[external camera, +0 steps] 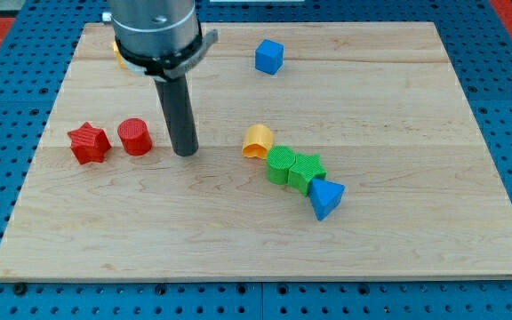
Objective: Separate the yellow heart from the green circle
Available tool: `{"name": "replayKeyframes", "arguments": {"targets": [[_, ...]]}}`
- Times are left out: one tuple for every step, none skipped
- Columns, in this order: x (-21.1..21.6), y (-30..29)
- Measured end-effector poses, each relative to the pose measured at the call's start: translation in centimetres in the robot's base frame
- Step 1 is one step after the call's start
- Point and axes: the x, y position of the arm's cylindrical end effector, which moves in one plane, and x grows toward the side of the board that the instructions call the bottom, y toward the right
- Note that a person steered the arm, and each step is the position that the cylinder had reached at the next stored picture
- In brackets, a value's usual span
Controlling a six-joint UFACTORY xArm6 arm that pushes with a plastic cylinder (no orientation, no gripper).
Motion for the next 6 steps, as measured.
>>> {"name": "replayKeyframes", "arguments": {"targets": [[-1.5, 4.5], [-3.7, 12.1], [-1.9, 15.9], [1.1, 16.7], [-0.7, 22.6], [-6.0, 26.8]]}}
